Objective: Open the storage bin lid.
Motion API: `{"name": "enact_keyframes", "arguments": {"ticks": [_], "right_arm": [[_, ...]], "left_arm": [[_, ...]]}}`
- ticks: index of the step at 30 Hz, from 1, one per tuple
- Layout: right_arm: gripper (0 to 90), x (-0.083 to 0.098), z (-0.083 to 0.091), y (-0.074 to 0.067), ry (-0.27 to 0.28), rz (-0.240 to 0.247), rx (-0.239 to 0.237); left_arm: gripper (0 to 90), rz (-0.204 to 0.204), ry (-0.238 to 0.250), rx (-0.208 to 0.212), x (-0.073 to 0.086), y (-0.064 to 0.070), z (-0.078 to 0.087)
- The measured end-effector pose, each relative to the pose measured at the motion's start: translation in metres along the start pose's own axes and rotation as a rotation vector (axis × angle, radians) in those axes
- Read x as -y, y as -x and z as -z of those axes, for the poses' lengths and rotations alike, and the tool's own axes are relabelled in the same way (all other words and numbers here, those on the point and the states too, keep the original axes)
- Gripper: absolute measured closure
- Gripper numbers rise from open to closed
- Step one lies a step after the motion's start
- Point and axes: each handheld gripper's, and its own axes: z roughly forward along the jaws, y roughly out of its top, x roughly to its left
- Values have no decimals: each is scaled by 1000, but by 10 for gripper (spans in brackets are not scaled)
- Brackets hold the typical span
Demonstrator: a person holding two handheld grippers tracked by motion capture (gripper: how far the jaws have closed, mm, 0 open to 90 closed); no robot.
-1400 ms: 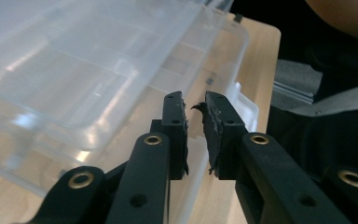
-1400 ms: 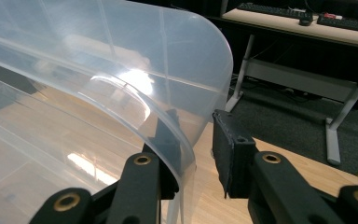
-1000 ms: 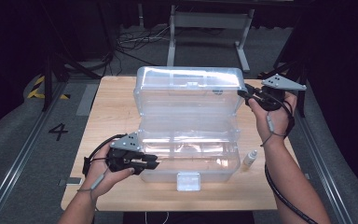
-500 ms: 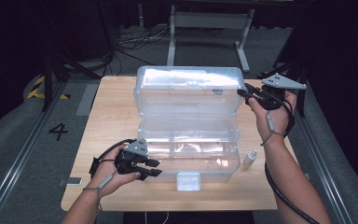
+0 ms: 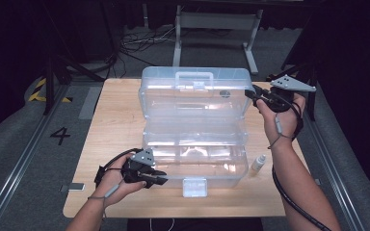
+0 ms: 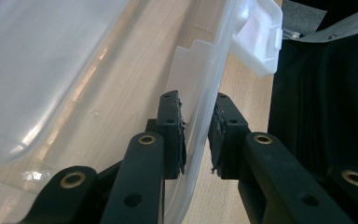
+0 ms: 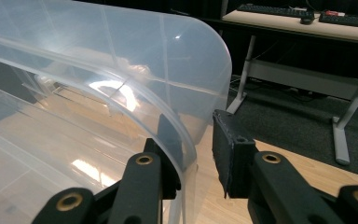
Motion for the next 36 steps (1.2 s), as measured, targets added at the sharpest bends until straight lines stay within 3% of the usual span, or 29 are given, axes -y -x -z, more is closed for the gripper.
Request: {"name": "enact_keyframes", "arguments": {"ticks": [4, 17, 19, 22, 36], "right_arm": [[730, 0, -2, 0, 7, 0, 6], [767, 0, -9, 1, 32, -6, 35], [805, -1, -8, 2, 53, 8, 40], [836, -3, -11, 2, 35, 48, 75], [860, -2, -25, 7, 64, 0, 87]], "left_arm": [[760, 17, 7, 17, 2, -2, 0], [760, 13, 2, 14, 2, -2, -1], [760, 15, 1, 13, 2, -2, -1], [760, 13, -2, 11, 2, -2, -1], [760, 11, 4, 8, 2, -2, -2]]}}
